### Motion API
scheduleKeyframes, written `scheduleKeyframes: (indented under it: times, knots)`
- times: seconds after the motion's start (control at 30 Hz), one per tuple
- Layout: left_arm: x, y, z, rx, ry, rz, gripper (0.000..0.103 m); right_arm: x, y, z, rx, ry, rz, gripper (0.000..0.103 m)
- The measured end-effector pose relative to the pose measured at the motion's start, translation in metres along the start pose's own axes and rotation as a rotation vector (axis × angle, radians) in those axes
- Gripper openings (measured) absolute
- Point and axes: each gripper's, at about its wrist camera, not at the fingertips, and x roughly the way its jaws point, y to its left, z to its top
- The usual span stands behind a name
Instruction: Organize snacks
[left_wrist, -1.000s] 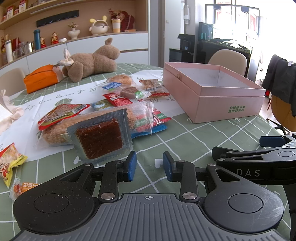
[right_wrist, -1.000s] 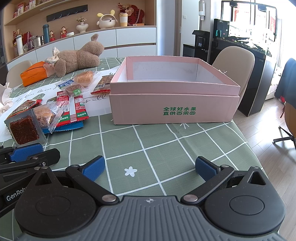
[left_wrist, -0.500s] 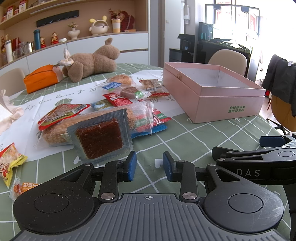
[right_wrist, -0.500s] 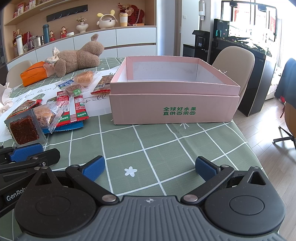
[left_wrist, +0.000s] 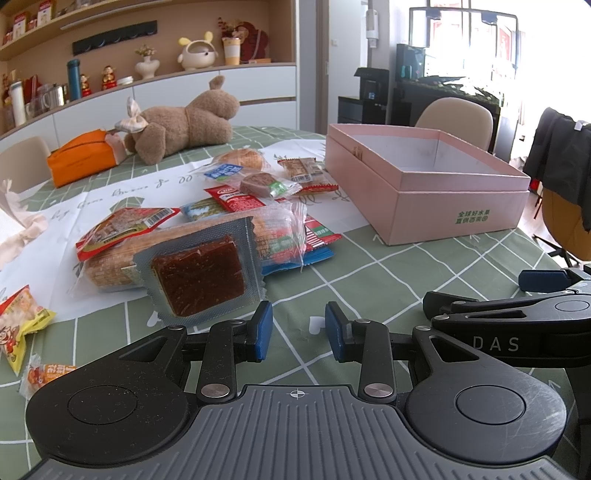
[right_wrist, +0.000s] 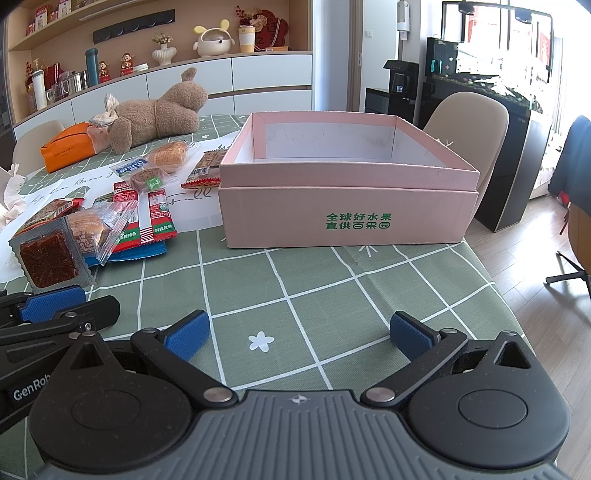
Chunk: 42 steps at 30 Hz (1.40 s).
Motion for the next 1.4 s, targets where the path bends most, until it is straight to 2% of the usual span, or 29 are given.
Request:
scheduleKeyframes:
  times: [0.83, 0.93, 1.03, 1.1, 1.2, 1.23, 1.3, 1.33, 1.4]
  knots:
    - [0.0, -0.001, 0.0, 0.001, 0.0, 0.001, 0.036, -0.001, -0.003, 0.001, -0.015, 0.003, 0.018, 0.103]
    - [-0.003, -0.003, 0.001, 0.012, 0.019, 0.001, 0.036, 0.003, -0.006, 0.008, -0.035, 0.07, 0.044, 0.103]
    - [-0.02, 0.001, 0.007, 0.009, 0.061, -0.036, 0.036, 0.003, -0.008, 0.013, -0.042, 0.14, 0.043, 0.103]
    - [-0.034, 0.004, 0.009, 0.023, 0.049, -0.025, 0.036, 0.004, -0.008, 0.016, -0.054, 0.167, 0.052, 0.103]
    - [-0.053, 0.032, 0.021, -0.028, 0.005, 0.039, 0.038, 0.006, -0.006, 0.02, -0.066, 0.189, 0.058, 0.103]
    - [-0.055, 0.047, 0.025, -0.061, -0.002, 0.081, 0.038, 0.007, -0.006, 0.02, -0.072, 0.188, 0.062, 0.103]
    - [-0.054, 0.079, 0.028, -0.131, -0.01, 0.191, 0.038, 0.008, -0.004, 0.021, -0.084, 0.184, 0.074, 0.103]
    - [-0.052, 0.101, 0.029, -0.184, -0.002, 0.266, 0.036, 0.008, -0.003, 0.021, -0.088, 0.184, 0.077, 0.103]
    - [-0.05, 0.138, 0.027, -0.29, 0.019, 0.367, 0.035, 0.009, -0.001, 0.022, -0.096, 0.182, 0.084, 0.103]
